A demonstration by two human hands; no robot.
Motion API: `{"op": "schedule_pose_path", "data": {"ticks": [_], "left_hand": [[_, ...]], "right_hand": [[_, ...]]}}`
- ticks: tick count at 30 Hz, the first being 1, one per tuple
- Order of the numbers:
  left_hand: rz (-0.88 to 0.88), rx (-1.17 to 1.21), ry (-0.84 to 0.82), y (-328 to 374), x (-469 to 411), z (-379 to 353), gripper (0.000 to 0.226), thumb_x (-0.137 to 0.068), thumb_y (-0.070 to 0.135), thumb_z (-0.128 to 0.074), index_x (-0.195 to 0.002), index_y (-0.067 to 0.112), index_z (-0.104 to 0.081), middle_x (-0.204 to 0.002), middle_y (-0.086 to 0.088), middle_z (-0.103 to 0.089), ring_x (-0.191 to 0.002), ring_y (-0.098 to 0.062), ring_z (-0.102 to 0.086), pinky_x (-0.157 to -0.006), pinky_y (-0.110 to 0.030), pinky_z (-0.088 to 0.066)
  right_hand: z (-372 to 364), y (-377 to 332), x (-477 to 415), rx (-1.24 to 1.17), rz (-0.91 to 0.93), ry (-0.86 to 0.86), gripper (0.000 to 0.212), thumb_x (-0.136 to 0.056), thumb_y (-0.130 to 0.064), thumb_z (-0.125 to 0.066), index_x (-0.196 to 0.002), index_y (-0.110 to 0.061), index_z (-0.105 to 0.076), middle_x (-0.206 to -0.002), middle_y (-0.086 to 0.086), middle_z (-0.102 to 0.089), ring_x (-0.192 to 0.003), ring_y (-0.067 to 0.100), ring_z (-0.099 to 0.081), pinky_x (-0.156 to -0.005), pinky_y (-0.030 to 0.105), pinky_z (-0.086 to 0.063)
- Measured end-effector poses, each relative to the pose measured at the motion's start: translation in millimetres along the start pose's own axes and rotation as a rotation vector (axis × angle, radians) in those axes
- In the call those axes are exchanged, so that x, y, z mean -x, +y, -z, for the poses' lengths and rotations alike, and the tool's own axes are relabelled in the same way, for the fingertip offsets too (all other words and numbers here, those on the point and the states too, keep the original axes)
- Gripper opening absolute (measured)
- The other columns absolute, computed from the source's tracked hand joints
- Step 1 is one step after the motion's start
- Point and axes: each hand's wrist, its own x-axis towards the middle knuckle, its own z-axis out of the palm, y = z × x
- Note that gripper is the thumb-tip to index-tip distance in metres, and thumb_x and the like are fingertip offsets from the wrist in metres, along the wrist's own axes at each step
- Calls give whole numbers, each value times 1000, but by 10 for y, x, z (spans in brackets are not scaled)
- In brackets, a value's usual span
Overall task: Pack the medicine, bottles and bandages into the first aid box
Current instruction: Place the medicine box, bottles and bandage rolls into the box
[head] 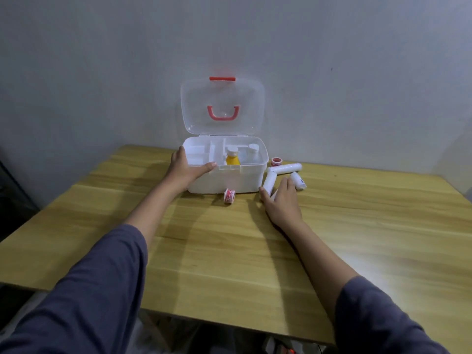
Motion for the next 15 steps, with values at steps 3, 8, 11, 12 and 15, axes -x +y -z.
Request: {"op": "schedule_pose_path", "data": {"ticks": [3, 8, 11, 12, 15], "left_hand": [[-9, 9, -46, -38, 149, -198, 97, -84, 47, -77, -158, 12, -26, -163, -10, -25, -150, -26, -29, -118, -38, -31], [-42, 34, -68, 73, 204, -341, 98, -86, 44, -76, -160, 13, -20, -165, -8, -21, -152, -23, -25, -116, -33, -28], [-37, 35, -69, 115, 168, -317, 101, -87, 45, -74, -162, 13, -14, -167, -6, -16, -155, -22, -20, -118, -34, -26], [-35, 41, -63, 122, 142, -291, 102, -87, 45, -74, -162, 14, -13, -167, -6, -15, -155, -22, -20, -119, -34, -26], [-16, 42, -35, 106, 65, -200, 101, -88, 45, -74, -162, 14, -12, -167, -6, -15, -155, -22, -19, -118, -33, -26]], "right_hand": [[91, 207, 39, 42, -55, -57, 69, -93, -44, -41, -141, 2, -23, -152, 21, -21, -144, 28, -12, -118, 41, -15], [309, 285, -56, 34, -140, -84, 55, -91, -35, -42, -134, -3, -33, -138, 16, -40, -131, 31, -33, -109, 43, -26], [365, 229, -120, -48, -162, -129, 49, -87, -31, -46, -127, -4, -37, -125, 16, -50, -120, 34, -44, -102, 46, -37], [363, 203, -157, -49, -152, -151, 46, -86, -30, -46, -124, -4, -38, -121, 16, -52, -117, 35, -47, -100, 45, -38], [322, 131, -234, -4, -81, -221, 29, -90, -26, -42, -111, -6, -43, -119, 17, -51, -115, 34, -46, -102, 47, -36]]}}
